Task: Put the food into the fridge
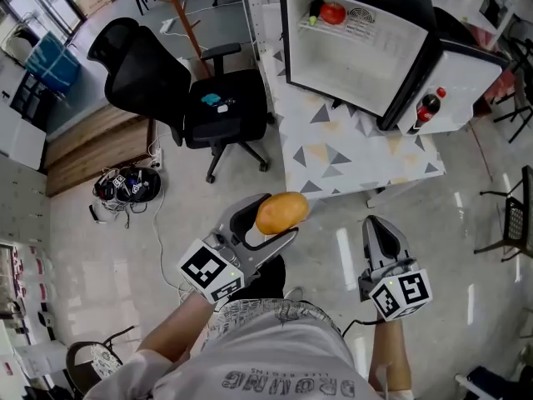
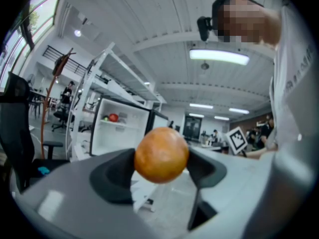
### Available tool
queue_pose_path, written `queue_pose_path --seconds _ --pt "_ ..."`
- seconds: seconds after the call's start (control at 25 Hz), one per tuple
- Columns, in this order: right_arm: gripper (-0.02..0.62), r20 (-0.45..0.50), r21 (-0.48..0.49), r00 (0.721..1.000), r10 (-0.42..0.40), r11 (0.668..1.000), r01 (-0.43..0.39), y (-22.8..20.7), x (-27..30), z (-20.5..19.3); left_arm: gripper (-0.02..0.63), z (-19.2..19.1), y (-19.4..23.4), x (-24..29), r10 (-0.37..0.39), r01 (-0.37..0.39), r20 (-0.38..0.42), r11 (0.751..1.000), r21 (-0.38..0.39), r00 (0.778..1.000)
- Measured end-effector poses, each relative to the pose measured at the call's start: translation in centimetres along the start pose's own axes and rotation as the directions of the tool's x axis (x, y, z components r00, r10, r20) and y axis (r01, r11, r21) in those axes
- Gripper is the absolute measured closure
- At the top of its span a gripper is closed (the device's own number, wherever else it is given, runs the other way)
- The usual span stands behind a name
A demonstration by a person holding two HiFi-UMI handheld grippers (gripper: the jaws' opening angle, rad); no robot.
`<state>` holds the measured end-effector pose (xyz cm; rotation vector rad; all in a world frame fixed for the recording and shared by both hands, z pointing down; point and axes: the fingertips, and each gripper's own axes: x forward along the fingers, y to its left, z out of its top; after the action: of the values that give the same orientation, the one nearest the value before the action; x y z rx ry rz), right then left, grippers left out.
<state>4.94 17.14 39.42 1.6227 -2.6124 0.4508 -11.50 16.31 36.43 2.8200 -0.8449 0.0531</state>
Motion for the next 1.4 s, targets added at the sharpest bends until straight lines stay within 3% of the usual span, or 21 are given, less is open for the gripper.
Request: queue_pose_path --seconds 0.84,1.4 --pt "0.593 -0.032 0.012 0.992 -0.124 0.992 0.125 -5.2 14.7 3.7 0.282 3.9 16.3 8.5 -0.103 0.103 -0.020 0.995 -0.007 0.995" --pt "0.592 -0.004 -0.011 0.986 -0.169 0.986 0.169 -5.6 20.4 6.4 0.282 6.2 21.7 10.7 -0.153 0.153 -0.001 0.988 0.006 0.988"
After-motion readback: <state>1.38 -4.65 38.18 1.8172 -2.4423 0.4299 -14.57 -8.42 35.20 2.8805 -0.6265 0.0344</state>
